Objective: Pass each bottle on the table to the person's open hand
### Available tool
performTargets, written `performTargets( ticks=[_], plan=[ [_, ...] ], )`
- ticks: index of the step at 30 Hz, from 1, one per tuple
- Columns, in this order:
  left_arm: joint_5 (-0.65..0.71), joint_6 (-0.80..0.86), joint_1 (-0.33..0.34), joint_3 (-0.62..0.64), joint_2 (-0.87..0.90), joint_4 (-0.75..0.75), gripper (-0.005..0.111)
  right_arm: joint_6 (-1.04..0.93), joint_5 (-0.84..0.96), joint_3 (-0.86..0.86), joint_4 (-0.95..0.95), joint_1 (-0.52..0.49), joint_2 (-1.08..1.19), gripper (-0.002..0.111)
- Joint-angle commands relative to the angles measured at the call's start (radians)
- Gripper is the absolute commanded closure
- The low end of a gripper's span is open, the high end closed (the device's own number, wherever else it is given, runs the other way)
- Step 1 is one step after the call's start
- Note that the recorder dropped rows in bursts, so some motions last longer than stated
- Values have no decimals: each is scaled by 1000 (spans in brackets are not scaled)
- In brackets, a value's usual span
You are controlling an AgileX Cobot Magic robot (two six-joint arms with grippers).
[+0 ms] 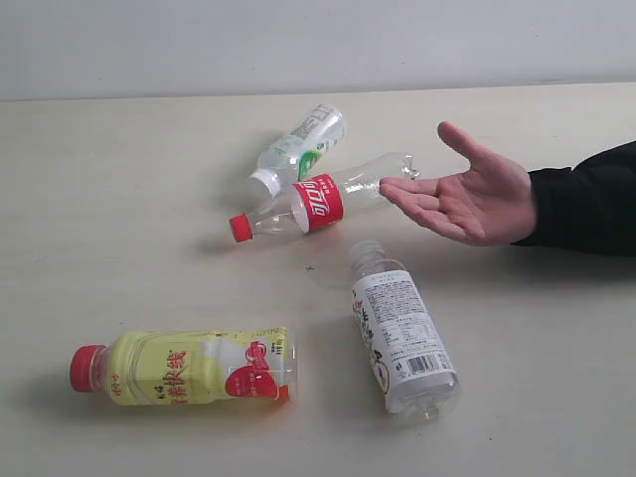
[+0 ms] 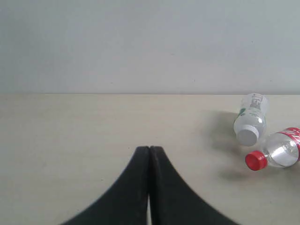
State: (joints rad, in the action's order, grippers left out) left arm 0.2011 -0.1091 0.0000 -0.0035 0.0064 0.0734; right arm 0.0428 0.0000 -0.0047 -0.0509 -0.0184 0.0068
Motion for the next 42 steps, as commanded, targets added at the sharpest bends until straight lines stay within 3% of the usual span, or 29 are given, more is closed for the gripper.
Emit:
performTargets(
  ticks=[1, 5, 19, 21, 24, 27, 29, 33, 35, 37, 42],
  plan=[
    [-2, 0, 0, 3, -6, 3, 107, 243, -85, 5, 241, -5, -7, 107],
    [-2, 0, 0, 3, -6, 3, 107, 277, -85, 5, 363, -5, -7, 107],
    [-2, 0, 0, 3, -6, 3, 107, 222, -159, 5, 363, -5, -7, 107],
    [-2, 0, 0, 3, -6, 3, 107, 212, -238, 5, 363, -5, -7, 107],
    [-2, 0, 0, 3, -6, 3, 107, 428, -323, 3, 341, -5, -7, 108],
    [-2, 0, 0, 3, -6, 3, 107, 620, -338, -129, 2, -5, 26, 108],
    [-2, 0, 0, 3, -6, 3, 107, 830, -338, -252, -329, -5, 126, 108],
    [-2, 0, 0, 3, -6, 3, 107, 1384, -417, -475, -1048, -5, 332, 108],
    [-2, 0, 0, 3, -6, 3, 107, 1624, -539, -569, -1303, -5, 432, 108],
    [-2, 0, 0, 3, -6, 3, 107, 1795, -697, -669, -1466, -5, 541, 108],
    [-2, 0, 0, 3, -6, 3, 107, 1792, -1187, -890, -1582, -5, 817, 108]
  ],
)
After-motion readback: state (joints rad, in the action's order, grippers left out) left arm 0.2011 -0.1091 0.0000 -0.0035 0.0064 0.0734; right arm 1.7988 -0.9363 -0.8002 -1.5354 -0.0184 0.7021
